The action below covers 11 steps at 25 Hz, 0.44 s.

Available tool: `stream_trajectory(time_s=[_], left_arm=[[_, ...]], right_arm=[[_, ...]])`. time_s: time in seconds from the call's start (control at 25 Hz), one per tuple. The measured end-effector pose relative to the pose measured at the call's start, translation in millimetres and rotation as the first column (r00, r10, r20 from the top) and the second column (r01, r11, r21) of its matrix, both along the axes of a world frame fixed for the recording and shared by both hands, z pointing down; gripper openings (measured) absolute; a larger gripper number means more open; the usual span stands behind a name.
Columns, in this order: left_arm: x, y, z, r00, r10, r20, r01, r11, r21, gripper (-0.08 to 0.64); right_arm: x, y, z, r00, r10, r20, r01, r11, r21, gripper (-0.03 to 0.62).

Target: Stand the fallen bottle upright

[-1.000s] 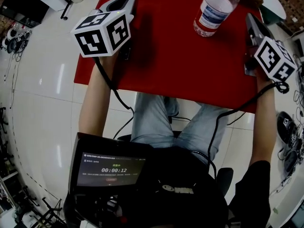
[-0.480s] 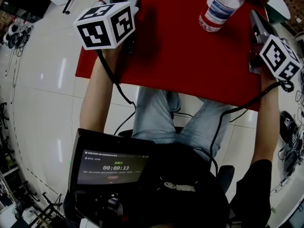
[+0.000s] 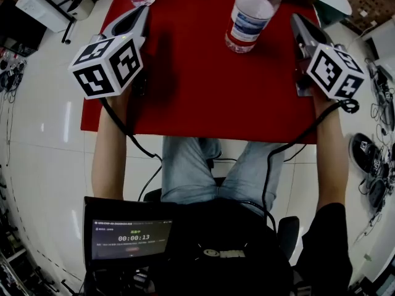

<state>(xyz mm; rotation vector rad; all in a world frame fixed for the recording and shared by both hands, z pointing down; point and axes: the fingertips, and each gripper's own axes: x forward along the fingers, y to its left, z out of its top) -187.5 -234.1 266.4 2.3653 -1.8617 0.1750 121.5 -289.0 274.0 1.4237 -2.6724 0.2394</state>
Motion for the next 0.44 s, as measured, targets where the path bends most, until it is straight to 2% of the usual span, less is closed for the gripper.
stream_trajectory(time_s=[0.44], left_arm=[[3.2, -4.5, -1.1, 1.000, 0.006, -0.006, -0.006, 1.000, 0.010, 0.006]], right_arm=[[-1.7, 0.8, -5.3, 0.999, -0.029, -0.018, 0.029, 0.999, 0.017, 0.003]])
